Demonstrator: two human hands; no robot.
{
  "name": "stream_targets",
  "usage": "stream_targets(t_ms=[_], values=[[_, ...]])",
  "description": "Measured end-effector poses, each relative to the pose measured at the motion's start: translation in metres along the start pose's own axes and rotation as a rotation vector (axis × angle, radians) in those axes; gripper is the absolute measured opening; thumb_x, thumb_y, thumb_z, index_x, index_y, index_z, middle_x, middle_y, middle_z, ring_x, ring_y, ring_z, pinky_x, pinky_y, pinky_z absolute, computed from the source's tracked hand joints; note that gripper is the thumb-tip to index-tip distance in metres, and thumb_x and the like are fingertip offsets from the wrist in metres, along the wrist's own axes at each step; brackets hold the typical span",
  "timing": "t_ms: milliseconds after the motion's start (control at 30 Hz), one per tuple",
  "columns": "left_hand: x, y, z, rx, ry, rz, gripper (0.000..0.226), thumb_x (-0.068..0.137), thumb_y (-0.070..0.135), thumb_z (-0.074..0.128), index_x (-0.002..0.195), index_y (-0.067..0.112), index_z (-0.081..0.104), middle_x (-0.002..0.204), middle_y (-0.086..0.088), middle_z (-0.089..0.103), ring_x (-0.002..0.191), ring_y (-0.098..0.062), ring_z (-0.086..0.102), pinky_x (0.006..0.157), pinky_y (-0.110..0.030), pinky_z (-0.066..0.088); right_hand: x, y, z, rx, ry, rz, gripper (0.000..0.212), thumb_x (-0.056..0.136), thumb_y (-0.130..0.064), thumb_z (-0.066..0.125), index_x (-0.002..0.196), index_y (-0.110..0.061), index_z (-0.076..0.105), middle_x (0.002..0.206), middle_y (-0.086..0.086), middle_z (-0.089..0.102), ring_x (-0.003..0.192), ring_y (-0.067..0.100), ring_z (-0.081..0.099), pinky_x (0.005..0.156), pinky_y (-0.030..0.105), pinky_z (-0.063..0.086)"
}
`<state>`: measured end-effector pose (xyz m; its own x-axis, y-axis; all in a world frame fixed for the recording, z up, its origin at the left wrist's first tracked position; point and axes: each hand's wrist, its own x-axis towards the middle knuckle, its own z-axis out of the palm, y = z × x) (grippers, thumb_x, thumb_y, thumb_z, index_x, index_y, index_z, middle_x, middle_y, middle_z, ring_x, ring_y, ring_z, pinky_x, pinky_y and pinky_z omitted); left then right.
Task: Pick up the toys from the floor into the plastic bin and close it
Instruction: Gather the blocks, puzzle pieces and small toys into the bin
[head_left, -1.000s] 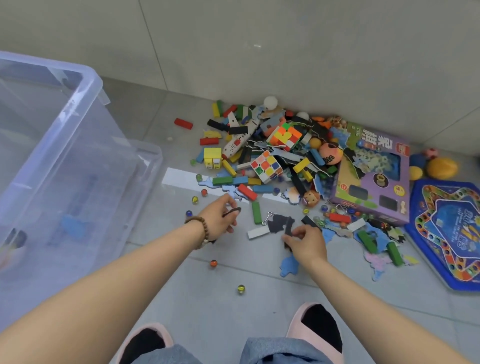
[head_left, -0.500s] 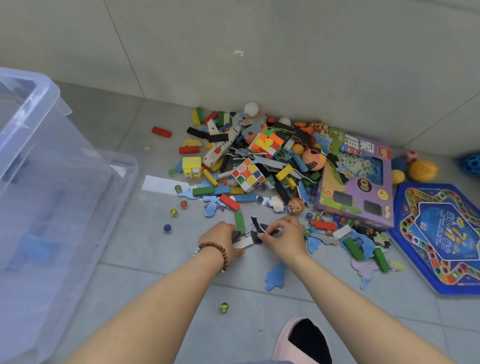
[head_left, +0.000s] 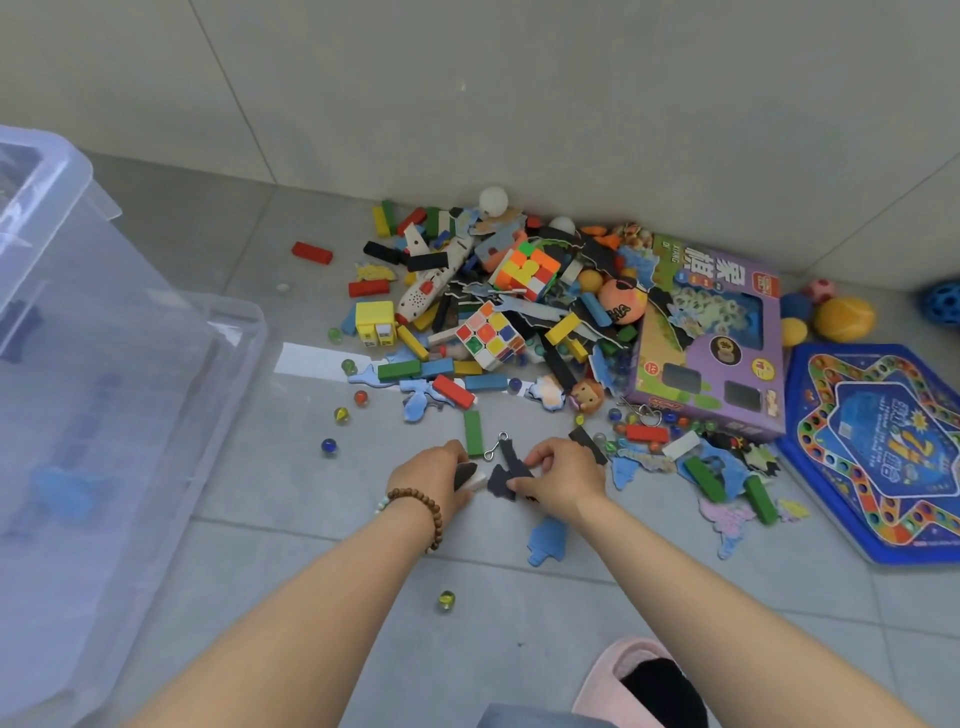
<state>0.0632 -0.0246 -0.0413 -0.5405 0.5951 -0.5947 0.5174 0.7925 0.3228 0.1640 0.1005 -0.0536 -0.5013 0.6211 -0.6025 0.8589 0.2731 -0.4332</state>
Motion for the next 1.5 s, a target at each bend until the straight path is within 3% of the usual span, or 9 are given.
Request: stream_targets(t_ms=[133, 333, 500, 667, 767, 867, 1100, 1333, 1500], values=[[0.0, -0.007, 0.005, -0.119, 0.002, -0.02, 0.027, 0.092, 0.043, 0.048, 0.105, 0.021, 0.058, 0.1, -0.001, 0.06, 0.087, -0.017, 0.054, 0.08, -0.03, 0.049, -0.007, 0.006, 0.011, 0.035, 0.085, -0.055, 0.026, 0.07, -0.032, 0.079, 0.079, -0.027, 0.055, 0.1, -0.003, 0.057, 0.102, 0.017, 0.053, 0.09, 0.031, 0.042], [-0.009, -0.019, 0.005, -0.498, 0.004, -0.041, 0.017, 0.09, 0.034, 0.055, 0.094, 0.018, 0.056, 0.087, 0.0, 0.065, 0.071, -0.019, 0.054, 0.073, -0.032, 0.051, -0.024, 0.026, 0.019, 0.224, 0.09, -0.07, 0.031, 0.073, -0.012, 0.074, 0.075, -0.027, 0.047, 0.069, -0.007, 0.055, 0.082, 0.025, 0.058, 0.079, 0.037, 0.048], [-0.021, -0.017, 0.01, -0.591, -0.088, 0.017, 0.008, 0.093, 0.021, 0.051, 0.098, 0.019, 0.057, 0.082, 0.003, 0.067, 0.054, -0.013, 0.049, 0.051, -0.023, 0.046, -0.038, 0.048, -0.002, 0.399, 0.094, -0.082, 0.019, 0.074, -0.009, 0.076, 0.078, -0.019, 0.06, 0.068, -0.007, 0.055, 0.062, 0.006, 0.049, 0.064, 0.017, 0.044], [-0.022, -0.003, 0.025, -0.418, -0.118, 0.123, 0.011, 0.09, 0.023, 0.056, 0.093, 0.014, 0.054, 0.087, -0.004, 0.055, 0.075, -0.018, 0.049, 0.06, -0.016, 0.037, -0.058, 0.073, 0.0, 0.331, -0.044, -0.015, 0.035, 0.067, -0.017, 0.082, 0.088, -0.018, 0.054, 0.07, -0.005, 0.053, 0.066, 0.011, 0.05, 0.062, 0.021, 0.04], [-0.019, 0.007, 0.026, -0.321, -0.112, 0.124, 0.022, 0.088, 0.033, 0.059, 0.099, 0.016, 0.051, 0.094, 0.0, 0.053, 0.086, -0.019, 0.05, 0.066, -0.023, 0.039, -0.06, 0.077, 0.002, 0.15, 0.039, -0.11, 0.061, 0.066, -0.025, 0.083, 0.116, -0.025, 0.047, 0.103, -0.007, 0.043, 0.094, 0.01, 0.048, 0.081, 0.024, 0.041], [-0.016, 0.015, 0.021, -0.245, -0.094, 0.105, 0.039, 0.085, 0.036, 0.063, 0.118, 0.025, 0.045, 0.111, 0.0, 0.053, 0.099, -0.021, 0.053, 0.084, -0.027, 0.044, -0.054, 0.074, 0.0, 0.095, 0.003, -0.172, 0.053, 0.067, -0.026, 0.083, 0.111, -0.026, 0.053, 0.112, -0.005, 0.041, 0.107, 0.013, 0.049, 0.094, 0.026, 0.043], [-0.007, 0.024, 0.023, 0.0, -0.051, 0.071, 0.05, 0.08, 0.043, 0.067, 0.121, 0.024, 0.046, 0.12, 0.001, 0.057, 0.102, -0.019, 0.055, 0.083, -0.03, 0.048, -0.058, 0.077, 0.009, 0.078, 0.122, -0.132, 0.033, 0.069, -0.027, 0.081, 0.086, -0.021, 0.053, 0.101, -0.006, 0.046, 0.094, 0.013, 0.048, 0.084, 0.027, 0.044], [0.0, 0.026, 0.015, 0.083, -0.055, 0.066, 0.054, 0.071, 0.053, 0.071, 0.108, 0.02, 0.051, 0.098, 0.001, 0.055, 0.087, -0.017, 0.051, 0.072, -0.028, 0.046, -0.057, 0.08, 0.004, 0.209, 0.015, -0.115, 0.031, 0.076, -0.024, 0.076, 0.099, -0.021, 0.056, 0.081, -0.008, 0.053, 0.072, 0.008, 0.047, 0.061, 0.016, 0.037], [0.002, 0.026, 0.015, 0.12, -0.069, 0.139, 0.042, 0.072, 0.055, 0.069, 0.093, 0.025, 0.048, 0.092, 0.002, 0.057, 0.084, -0.018, 0.052, 0.068, -0.028, 0.044, -0.037, 0.074, -0.027, 0.407, 0.044, -0.057, 0.02, 0.076, -0.025, 0.077, 0.084, -0.015, 0.062, 0.07, -0.006, 0.047, 0.064, 0.008, 0.039, 0.06, 0.019, 0.035]])
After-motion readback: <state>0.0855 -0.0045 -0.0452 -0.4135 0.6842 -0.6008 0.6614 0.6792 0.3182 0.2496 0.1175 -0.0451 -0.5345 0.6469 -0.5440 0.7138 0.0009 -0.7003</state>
